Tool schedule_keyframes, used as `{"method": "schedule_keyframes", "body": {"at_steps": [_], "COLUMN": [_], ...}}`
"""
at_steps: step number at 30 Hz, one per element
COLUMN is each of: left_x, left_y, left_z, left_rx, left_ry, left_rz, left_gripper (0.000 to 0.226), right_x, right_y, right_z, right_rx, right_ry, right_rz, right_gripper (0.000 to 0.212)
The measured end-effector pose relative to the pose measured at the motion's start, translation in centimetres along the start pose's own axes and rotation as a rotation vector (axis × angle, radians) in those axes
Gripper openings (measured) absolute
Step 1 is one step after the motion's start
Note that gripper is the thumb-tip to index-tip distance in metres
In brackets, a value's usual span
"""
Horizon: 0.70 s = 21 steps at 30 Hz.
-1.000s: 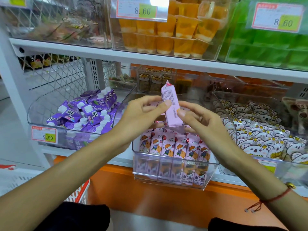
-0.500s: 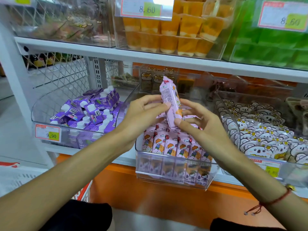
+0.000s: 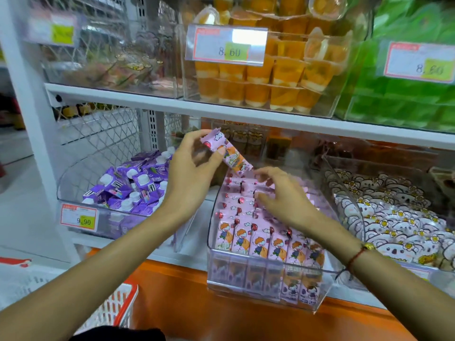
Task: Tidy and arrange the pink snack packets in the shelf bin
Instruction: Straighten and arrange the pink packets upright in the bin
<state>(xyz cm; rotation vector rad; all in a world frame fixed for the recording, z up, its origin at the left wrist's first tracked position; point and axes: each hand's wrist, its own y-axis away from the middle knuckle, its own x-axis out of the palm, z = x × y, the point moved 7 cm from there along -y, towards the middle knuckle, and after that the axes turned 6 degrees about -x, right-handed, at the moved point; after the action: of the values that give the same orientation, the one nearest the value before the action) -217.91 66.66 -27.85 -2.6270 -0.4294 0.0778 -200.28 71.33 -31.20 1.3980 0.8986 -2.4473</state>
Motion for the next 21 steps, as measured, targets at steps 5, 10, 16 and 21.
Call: {"method": "schedule_keyframes", "body": {"at_steps": [5,10,16,21], "left_x": [1.8,3.5,4.5,5.3], "left_y": [-1.8,-2.4,-3.3,-4.2], "left_z": [1.2,2.1,2.0,2.1], "left_rx": [0.016,0.035,0.023,-0.033], "left_ry": [-0.141,-0.347,-0.466,-0.456], "left_rz": [0.155,0.372,0.575,0.634], "left_gripper": [0.032,0.031,0.031,0.029], "right_x": [2.7,2.6,2.0,2.0], "right_y": [-1.1,-0.7,1.3,2.1], "right_z": [-0.7,-0.7,-0.6,-0.5], "right_rx": [0.028,0.021,-0.032,-0.052], "right_ry": [0.306,0.286,0.147,0.07], "right_rz": [0.274,0.29,0.22,0.166], "right_gripper": [0.032,0.033,0.028,0.028]}}
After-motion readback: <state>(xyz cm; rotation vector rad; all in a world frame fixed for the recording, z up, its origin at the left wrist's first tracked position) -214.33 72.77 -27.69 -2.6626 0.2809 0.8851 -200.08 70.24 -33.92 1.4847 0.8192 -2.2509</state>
